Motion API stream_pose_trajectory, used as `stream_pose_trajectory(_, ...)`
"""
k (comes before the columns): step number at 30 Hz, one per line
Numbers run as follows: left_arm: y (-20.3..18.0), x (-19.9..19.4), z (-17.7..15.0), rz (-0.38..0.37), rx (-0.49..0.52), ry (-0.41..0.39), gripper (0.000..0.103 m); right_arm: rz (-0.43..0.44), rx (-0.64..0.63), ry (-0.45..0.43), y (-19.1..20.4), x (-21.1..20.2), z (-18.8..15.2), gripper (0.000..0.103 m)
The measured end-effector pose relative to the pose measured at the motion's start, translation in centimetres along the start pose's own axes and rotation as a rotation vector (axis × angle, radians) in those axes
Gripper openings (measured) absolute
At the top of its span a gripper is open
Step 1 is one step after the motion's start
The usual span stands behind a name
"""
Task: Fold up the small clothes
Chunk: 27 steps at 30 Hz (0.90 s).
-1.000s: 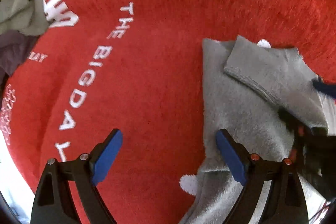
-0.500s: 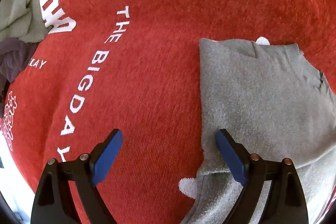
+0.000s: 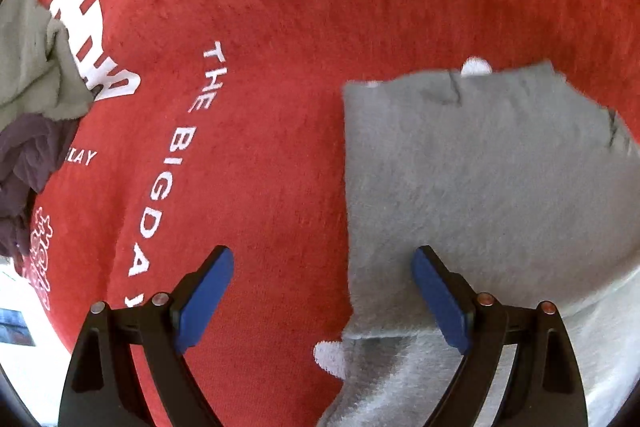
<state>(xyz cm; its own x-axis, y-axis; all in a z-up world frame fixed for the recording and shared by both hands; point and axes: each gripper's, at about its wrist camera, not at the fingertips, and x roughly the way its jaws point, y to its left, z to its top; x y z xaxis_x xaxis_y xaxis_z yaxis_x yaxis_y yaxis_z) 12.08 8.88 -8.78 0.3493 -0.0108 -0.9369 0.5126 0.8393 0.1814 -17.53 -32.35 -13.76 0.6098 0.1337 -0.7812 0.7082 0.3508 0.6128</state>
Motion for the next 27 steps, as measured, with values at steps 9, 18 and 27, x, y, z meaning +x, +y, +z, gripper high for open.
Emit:
stream_pose_trajectory(9,0.6,-1.4,-0.2,0.025,0.055,0.033,0.097,-0.190,-0.061,0.041,-5.4,-1.0,-2.2,0.023)
stream_pose_trajectory(18,-3.5,-7.0,-2.1,-0.096,0.057,0.063,0.097,-0.299,-0.088,0.087,-6.5,-6.0,-5.3,0.049)
stream_pose_trajectory(27,-12.6,-9.0,-4.1,-0.260,0.114,0.147,0.097,-0.259,0.025,0.143,-9.9,-7.9,-8.7,0.054)
